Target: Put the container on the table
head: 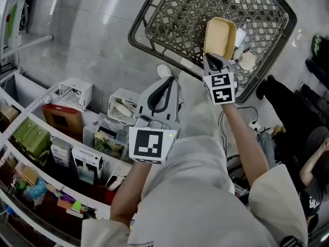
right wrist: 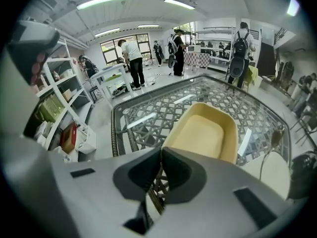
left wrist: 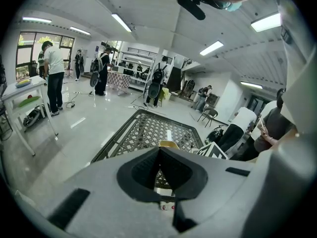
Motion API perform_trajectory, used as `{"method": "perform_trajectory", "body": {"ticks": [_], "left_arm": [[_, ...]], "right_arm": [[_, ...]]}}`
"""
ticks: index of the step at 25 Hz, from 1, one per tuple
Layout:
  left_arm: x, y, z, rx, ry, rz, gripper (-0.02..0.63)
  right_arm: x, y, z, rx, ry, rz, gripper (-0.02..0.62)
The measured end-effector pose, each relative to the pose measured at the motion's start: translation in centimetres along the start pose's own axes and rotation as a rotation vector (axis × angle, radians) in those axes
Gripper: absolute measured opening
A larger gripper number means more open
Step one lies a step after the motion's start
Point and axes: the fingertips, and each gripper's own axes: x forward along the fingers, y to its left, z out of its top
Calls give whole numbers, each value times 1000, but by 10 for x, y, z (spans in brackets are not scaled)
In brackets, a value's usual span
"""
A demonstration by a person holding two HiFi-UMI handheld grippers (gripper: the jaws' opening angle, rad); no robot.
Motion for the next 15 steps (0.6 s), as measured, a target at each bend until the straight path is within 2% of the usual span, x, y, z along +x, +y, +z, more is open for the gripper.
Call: {"method": "perform_trajectory", "body": {"ticks": [10,15], "left_arm": [[-8,2,4,-38,-7,25,23],[-6,4,5,-43,-8,28,23]], "right_arm": [[8,5,-9,15,48,21,32],[10,5,-12,20,50,25,60]]}}
